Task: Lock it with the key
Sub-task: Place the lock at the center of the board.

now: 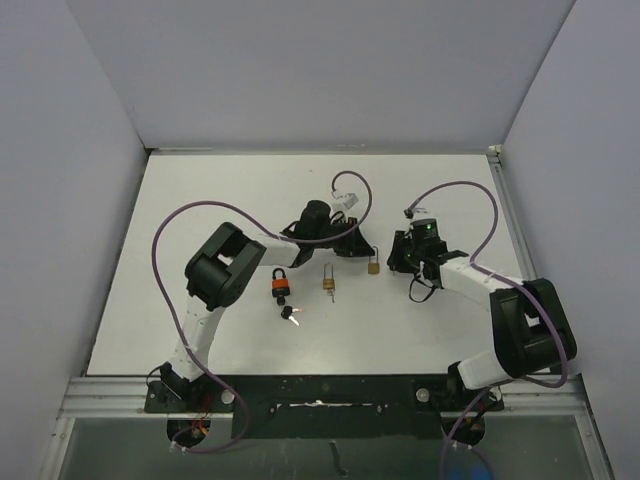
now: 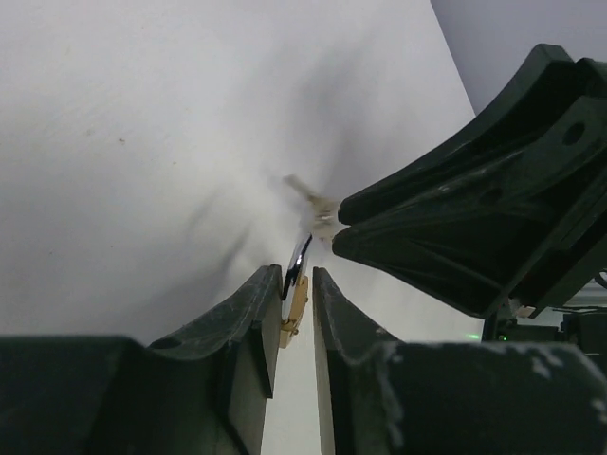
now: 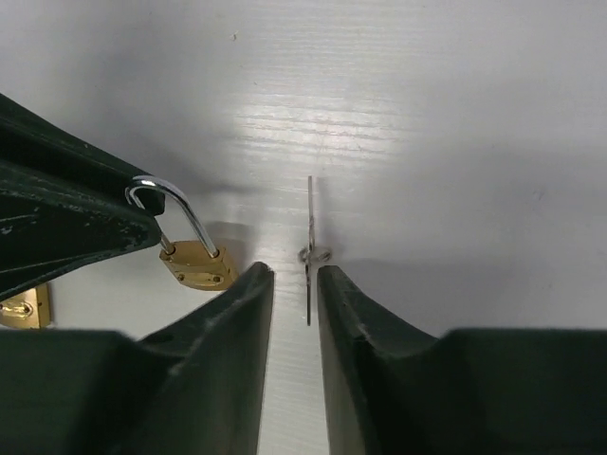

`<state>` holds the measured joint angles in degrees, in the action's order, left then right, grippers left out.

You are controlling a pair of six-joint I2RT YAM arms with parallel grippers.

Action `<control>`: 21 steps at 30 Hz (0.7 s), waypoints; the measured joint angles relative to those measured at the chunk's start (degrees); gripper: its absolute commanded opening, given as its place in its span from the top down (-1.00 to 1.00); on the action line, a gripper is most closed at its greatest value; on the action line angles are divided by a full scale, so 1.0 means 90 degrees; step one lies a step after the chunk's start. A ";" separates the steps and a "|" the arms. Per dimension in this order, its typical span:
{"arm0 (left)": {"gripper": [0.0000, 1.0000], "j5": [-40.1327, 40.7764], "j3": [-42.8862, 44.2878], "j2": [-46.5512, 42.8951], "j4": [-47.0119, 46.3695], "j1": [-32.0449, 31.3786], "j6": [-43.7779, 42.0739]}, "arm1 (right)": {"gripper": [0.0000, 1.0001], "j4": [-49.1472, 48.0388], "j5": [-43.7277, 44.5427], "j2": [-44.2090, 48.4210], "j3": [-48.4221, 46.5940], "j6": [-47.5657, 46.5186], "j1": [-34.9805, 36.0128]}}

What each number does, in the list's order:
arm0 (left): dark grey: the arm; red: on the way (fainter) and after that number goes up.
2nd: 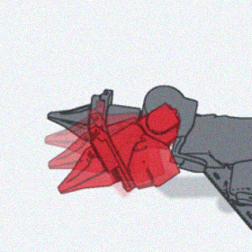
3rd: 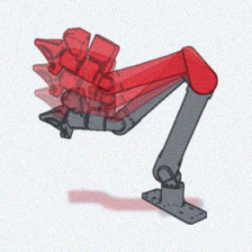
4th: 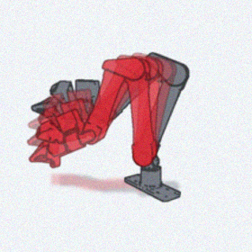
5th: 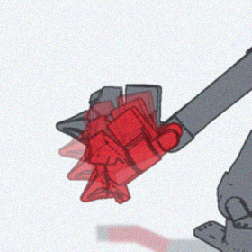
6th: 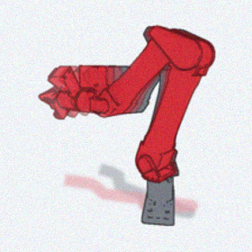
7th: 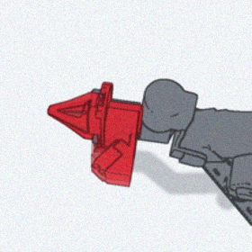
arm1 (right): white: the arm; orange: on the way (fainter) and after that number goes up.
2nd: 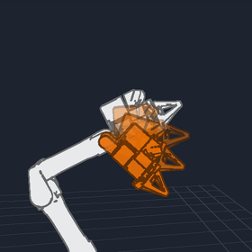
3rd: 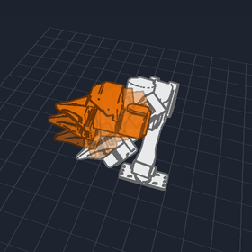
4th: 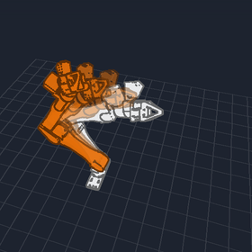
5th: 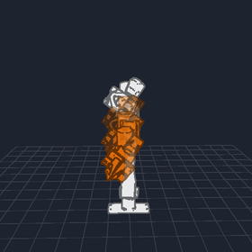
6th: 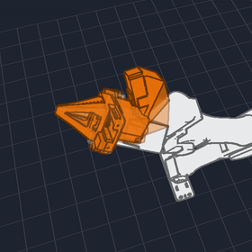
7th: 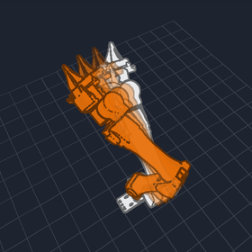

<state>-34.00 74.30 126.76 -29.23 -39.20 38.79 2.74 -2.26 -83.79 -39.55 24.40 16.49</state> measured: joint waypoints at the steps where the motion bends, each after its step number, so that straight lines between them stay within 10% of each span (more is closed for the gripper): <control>1: 0.47 -0.0032 0.0000 0.0000 -0.0058 0.0005 0.0022 | 0.31 -0.0012 -0.0005 -0.0015 0.0000 0.0024 0.0000; 17: 0.26 -0.0010 0.0000 0.0000 -0.0158 0.0216 0.0104 | 0.11 0.0063 0.0036 0.0903 -0.0087 -0.0112 0.0000; 21: 0.25 0.0015 -0.0002 -0.0002 -0.0155 0.0267 0.0063 | 0.37 0.0389 0.0053 0.1078 -0.0398 -0.0080 0.0000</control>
<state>-33.87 74.28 126.74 -30.63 -36.80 39.35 6.24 -1.78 -74.08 -43.13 23.68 16.49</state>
